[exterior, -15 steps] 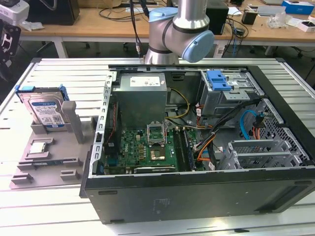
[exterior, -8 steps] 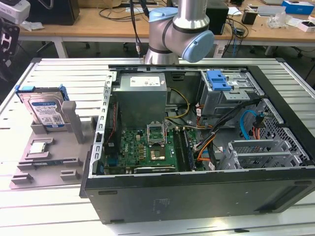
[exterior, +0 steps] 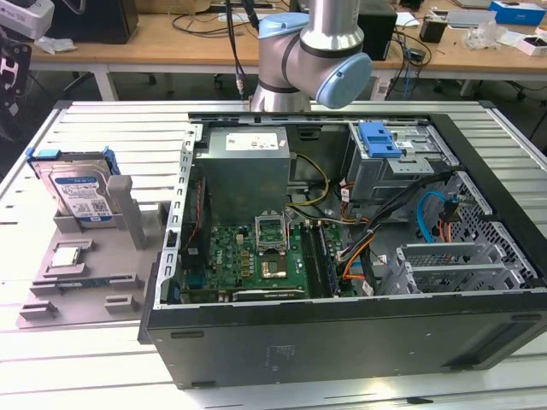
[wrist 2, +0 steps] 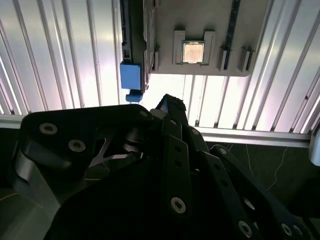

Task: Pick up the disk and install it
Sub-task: 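Pick up the disk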

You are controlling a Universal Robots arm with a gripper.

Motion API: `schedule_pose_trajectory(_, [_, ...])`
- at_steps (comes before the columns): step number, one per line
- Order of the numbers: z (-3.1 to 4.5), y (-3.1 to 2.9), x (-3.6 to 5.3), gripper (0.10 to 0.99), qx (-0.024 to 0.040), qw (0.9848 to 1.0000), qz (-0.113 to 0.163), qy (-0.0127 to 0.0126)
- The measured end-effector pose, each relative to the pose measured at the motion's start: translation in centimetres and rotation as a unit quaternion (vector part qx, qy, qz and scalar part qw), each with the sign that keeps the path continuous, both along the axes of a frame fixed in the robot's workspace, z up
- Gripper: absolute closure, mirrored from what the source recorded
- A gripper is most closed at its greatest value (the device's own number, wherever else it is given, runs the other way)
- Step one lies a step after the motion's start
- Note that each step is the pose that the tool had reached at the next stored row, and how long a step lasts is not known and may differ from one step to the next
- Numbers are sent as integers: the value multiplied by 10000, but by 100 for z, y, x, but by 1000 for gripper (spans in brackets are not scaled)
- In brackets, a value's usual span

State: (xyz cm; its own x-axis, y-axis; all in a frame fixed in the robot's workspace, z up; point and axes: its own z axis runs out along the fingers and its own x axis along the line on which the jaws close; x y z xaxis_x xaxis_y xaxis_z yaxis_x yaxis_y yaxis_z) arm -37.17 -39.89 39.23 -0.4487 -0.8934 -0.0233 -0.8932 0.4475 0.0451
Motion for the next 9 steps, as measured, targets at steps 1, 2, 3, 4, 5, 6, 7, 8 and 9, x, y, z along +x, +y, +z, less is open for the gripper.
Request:
schedule_pose_trajectory(1, [0,0,0,980,0,10000,33,0])
schedule_pose_trajectory(2, [0,0,0,980,0,10000,100,0])
schedule_pose_trajectory(3, [0,0,0,980,0,9999,156,0])
schedule_pose_trajectory(4, [0,0,0,980,0,9998,213,0])
schedule_pose_trajectory(5, [0,0,0,980,0,9996,289,0])
schedule_pose_trajectory(6, [0,0,0,980,0,9995,323,0])
schedule_pose_trajectory(7, [0,0,0,980,0,9994,357,0])
schedule_pose_trajectory(8, [0,0,0,980,0,9992,390,0])
schedule_pose_trajectory(9, [0,0,0,980,0,9991,424,0])
